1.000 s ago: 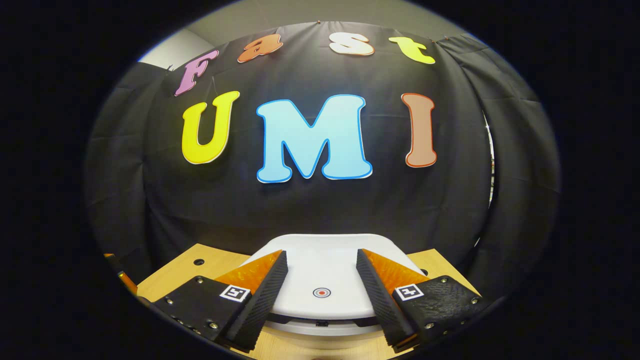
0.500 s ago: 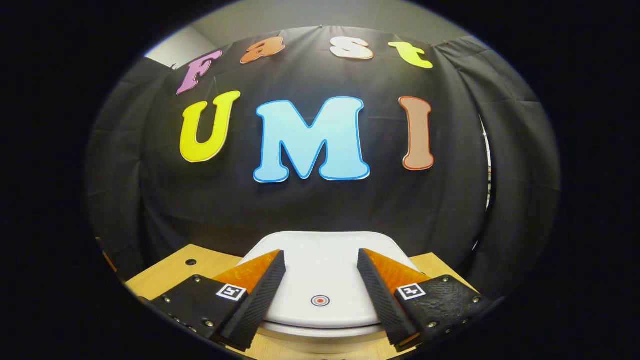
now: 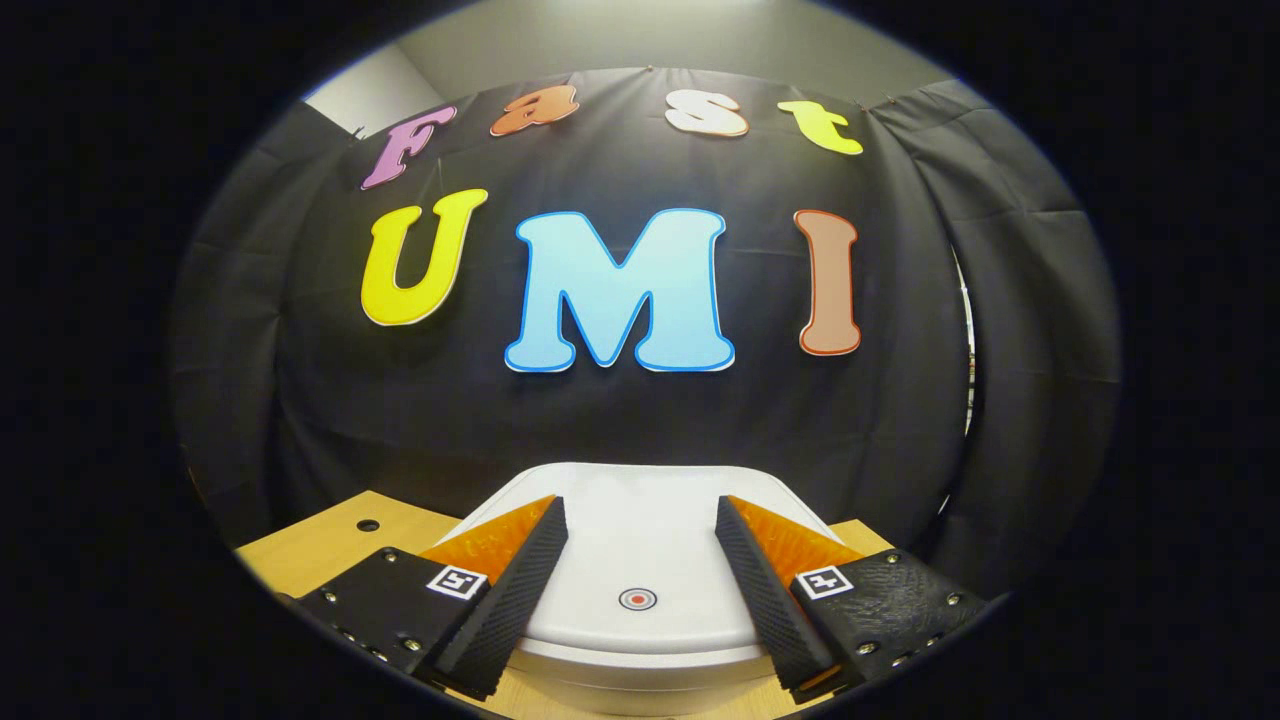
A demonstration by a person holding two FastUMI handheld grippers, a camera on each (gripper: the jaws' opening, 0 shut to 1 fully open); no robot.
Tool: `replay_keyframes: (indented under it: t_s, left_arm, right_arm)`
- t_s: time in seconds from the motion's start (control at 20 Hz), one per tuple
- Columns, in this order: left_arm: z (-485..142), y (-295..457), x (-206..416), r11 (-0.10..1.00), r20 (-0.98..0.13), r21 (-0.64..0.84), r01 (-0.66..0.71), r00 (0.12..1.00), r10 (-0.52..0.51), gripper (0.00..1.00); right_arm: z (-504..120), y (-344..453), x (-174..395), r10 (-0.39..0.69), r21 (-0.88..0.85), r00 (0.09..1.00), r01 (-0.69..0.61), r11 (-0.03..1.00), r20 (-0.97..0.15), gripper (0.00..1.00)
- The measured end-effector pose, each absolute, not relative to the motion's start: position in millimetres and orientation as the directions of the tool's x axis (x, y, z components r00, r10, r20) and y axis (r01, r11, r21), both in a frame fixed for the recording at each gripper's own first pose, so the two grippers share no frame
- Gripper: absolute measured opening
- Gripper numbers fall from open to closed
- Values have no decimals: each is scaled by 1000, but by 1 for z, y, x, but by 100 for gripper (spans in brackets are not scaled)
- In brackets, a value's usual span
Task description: Press the lid of the desktop garbage bin to open it, pick up the crumpled paper on the desktop and throw it into the bin, then pick up the pop can on the desktop and drop it into the bin, and finally close the garbage bin lid.
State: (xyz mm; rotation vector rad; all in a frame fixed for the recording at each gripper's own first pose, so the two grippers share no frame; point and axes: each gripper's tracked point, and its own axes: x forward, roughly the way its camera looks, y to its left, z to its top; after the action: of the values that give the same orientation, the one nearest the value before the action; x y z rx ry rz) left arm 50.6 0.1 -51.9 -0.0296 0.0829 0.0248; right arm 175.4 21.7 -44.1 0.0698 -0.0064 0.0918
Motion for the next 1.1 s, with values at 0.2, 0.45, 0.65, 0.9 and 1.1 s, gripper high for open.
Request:
replay_keyframes:
  t_s: [0.2, 0.45, 0.65, 0.9, 1.1]
  left_arm:
    - [-54, 5, 52, 999, -85, -30, -32, 996, 29, 92]
    - [-52, 4, 54, 999, -79, -36, -36, 996, 33, 92]
    - [-48, 0, 54, 999, -74, -36, -39, 997, 36, 93]
    - [-37, -6, 52, 998, -51, -27, -56, 997, 55, 93]
    - [-37, -19, 53, 997, -46, -19, -70, 997, 69, 92]
  right_arm:
    - [-44, 21, 176, 76, 88, 996, -79, 993, 39, 98]
    - [-42, 21, 175, 66, 91, 996, -71, 993, 58, 98]
    - [-41, 20, 174, 45, 96, 997, -50, 994, 63, 97]
    - [-41, 16, 146, 81, 129, 997, -79, 988, -6, 96]
    - [-39, 7, 115, 109, 134, 994, -104, 985, -30, 96]
